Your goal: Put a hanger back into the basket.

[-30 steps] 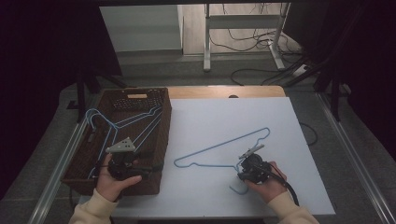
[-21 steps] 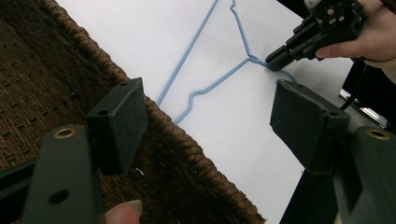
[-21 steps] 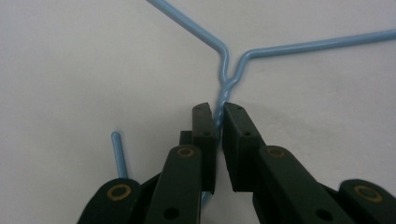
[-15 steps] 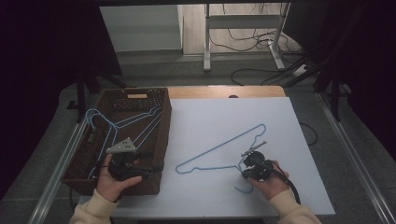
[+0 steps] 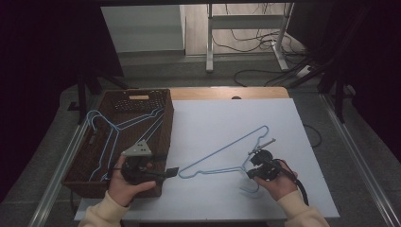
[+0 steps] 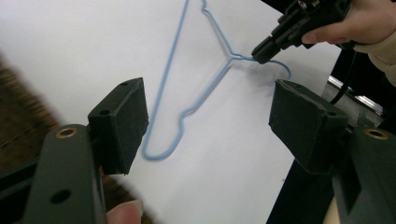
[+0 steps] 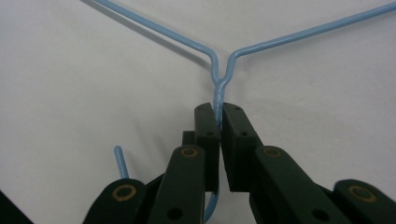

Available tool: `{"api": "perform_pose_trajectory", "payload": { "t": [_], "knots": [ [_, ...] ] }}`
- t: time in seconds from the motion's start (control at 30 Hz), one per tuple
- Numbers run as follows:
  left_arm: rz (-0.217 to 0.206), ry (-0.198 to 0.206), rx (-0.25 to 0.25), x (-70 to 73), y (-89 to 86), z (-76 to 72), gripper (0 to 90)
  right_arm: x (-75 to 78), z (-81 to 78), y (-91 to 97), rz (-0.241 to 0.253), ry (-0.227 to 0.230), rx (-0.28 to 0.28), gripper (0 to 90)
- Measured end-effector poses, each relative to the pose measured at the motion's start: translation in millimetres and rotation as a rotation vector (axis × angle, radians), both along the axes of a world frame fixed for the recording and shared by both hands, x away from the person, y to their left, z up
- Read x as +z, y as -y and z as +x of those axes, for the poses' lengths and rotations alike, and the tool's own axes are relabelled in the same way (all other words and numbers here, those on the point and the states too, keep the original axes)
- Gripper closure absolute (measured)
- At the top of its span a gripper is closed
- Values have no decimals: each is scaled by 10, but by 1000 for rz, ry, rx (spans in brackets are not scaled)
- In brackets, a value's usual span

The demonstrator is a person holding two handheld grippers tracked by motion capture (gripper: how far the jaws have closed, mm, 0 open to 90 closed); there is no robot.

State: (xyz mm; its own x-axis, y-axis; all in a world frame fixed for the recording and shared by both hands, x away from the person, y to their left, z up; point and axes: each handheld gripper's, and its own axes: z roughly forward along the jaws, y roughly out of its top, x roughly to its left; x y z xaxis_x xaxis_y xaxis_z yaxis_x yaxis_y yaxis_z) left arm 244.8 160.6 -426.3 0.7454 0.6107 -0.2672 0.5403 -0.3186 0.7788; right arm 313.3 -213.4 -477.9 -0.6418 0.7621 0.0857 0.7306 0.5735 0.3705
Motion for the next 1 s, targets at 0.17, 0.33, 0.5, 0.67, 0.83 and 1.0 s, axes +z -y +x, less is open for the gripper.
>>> {"api": "perform_pose_trajectory", "payload": {
  "t": [0.17,0.33,0.5,0.67,0.83,1.0],
  "knots": [
    [55,-14,-57,-28,340,59,283,41,-11,-6,9,0,10,854],
    [97,-31,-108,-108,652,150,284,46,-15,-1,16,-5,14,854],
    [137,-70,-128,-271,914,274,289,73,-28,14,23,-6,15,854],
    [194,-79,-128,-414,1064,366,295,89,-31,11,24,-2,19,853],
    [231,-72,-119,-502,1147,420,310,102,-40,0,23,0,24,854],
    [250,-80,-143,-583,1266,474,319,112,-44,-3,24,1,28,853]
  ]
}}
